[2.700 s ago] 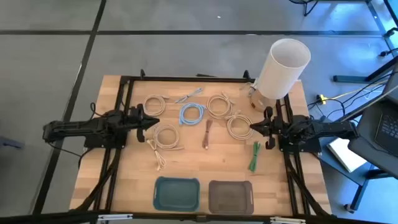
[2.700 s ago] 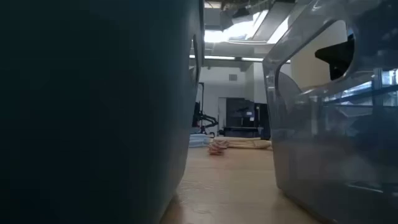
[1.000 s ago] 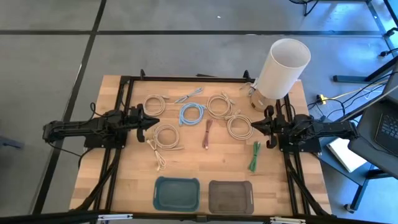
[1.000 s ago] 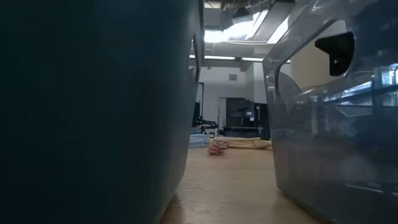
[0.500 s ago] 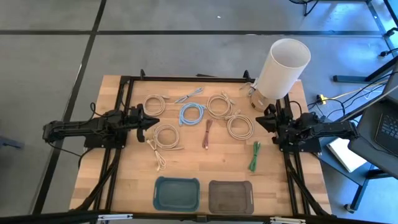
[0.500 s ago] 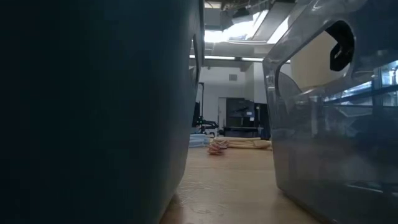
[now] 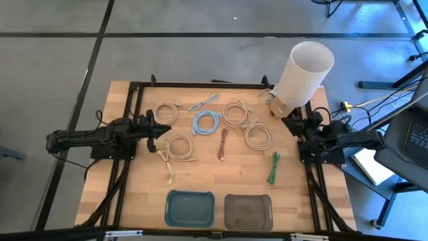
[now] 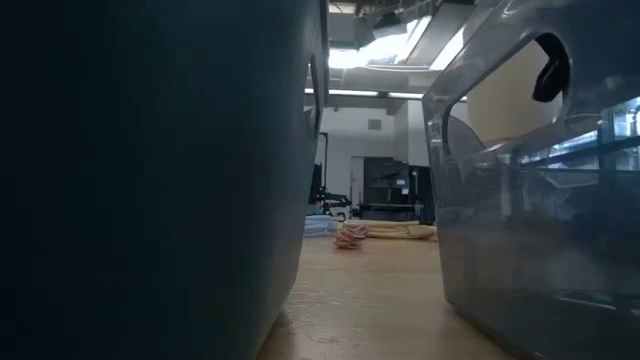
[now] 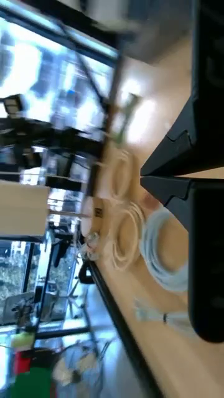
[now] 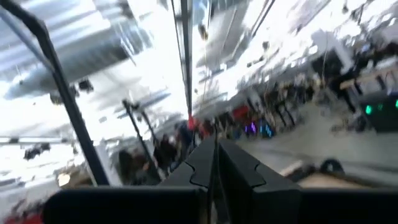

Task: Pick & Place USB Port
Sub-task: Put the green charger cable into the black bin

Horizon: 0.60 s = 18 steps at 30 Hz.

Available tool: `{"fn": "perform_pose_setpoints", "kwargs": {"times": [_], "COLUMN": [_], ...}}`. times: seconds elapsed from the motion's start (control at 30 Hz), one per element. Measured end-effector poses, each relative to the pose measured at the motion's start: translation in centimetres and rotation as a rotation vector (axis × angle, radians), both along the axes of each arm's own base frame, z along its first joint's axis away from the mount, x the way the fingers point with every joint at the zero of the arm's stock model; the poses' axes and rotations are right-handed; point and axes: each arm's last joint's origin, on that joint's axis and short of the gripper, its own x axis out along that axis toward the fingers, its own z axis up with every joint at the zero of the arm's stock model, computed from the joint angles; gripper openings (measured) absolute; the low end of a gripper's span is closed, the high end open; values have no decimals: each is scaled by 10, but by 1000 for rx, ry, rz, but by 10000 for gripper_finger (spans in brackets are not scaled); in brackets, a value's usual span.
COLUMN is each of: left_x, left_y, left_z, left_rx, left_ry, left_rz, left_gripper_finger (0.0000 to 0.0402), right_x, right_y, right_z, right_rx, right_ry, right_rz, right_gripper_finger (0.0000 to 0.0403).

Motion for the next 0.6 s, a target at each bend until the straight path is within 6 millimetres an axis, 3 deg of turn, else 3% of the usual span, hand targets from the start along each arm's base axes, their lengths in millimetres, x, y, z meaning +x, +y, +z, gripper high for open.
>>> {"fn": "perform_pose_setpoints", "kwargs": {"times": [0.23,0.43,0.6], "left_x": [-4,-15,-29], "left_y": [1,2,2], "left_z": [29,51,68], "left_rx": [-166,-201,-211], "left_ry": [-358,-632,-869], "left_rz": [27,83,105], "left_gripper_finger": [4,4,4], "right_x": [-5,-9,-14], "right_y": [-3,-7,-7], "right_z": [7,11,17], "right_rx": [38,80,85], "right_ry": [-79,-123,-203], "right_rz": [-107,-209,-197], "right_gripper_finger": [26,26,26]}}
